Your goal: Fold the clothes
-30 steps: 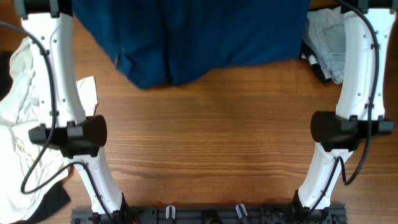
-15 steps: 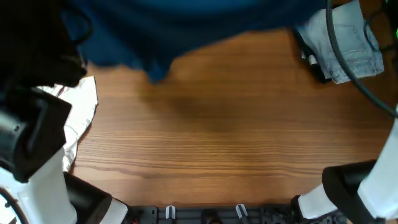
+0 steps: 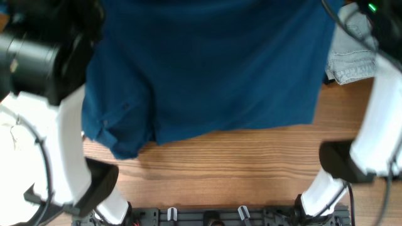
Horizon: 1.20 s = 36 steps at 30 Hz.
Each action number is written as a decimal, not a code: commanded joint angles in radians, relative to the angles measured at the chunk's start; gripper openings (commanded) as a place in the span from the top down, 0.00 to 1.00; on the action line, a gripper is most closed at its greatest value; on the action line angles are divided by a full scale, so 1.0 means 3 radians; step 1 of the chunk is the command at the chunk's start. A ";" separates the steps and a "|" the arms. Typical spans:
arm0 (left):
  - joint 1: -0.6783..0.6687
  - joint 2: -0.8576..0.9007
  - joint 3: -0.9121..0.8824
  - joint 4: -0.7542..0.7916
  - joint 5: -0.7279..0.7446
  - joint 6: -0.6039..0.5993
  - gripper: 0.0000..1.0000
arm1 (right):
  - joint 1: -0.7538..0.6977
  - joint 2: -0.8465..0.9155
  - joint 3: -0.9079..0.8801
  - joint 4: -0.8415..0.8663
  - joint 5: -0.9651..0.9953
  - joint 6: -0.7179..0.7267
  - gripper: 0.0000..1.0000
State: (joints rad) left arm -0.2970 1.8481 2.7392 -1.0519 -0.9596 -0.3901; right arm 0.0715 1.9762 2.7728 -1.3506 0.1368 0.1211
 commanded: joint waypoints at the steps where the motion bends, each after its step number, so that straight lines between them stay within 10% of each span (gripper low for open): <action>1: 0.0362 0.0430 -0.0017 -0.0445 0.1274 -0.1114 0.96 | -0.0075 0.0505 -0.0018 -0.0019 -0.0389 0.0202 0.96; 11: 0.0563 0.0752 0.0076 0.2608 0.0987 0.0514 0.96 | -0.0088 0.0282 0.0106 0.2140 0.0326 -0.0338 0.96; 16: 0.0638 0.0449 0.0099 0.3033 0.0985 0.0603 0.96 | -0.0089 -0.0003 0.0106 0.2794 0.0628 -0.0707 0.96; 23: 0.0842 0.0674 0.0089 0.1190 0.1085 -0.0324 0.96 | -0.0122 0.0216 -0.0174 0.1377 0.0202 0.0045 0.96; 28: 0.1016 0.1656 0.0076 -0.0716 0.2317 -0.1347 0.96 | -0.0092 0.0844 -0.0941 0.0587 -0.0730 0.0292 0.96; 36: 0.0871 0.2330 0.0078 -0.1230 0.3234 -0.1344 0.96 | 0.0036 0.1101 -0.1183 0.0458 -0.0961 0.0095 0.96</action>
State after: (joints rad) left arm -0.0105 2.6080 2.7384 -1.4410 -0.0814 -0.7563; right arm 0.0731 2.3764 2.3730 -1.2240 -0.1028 0.1600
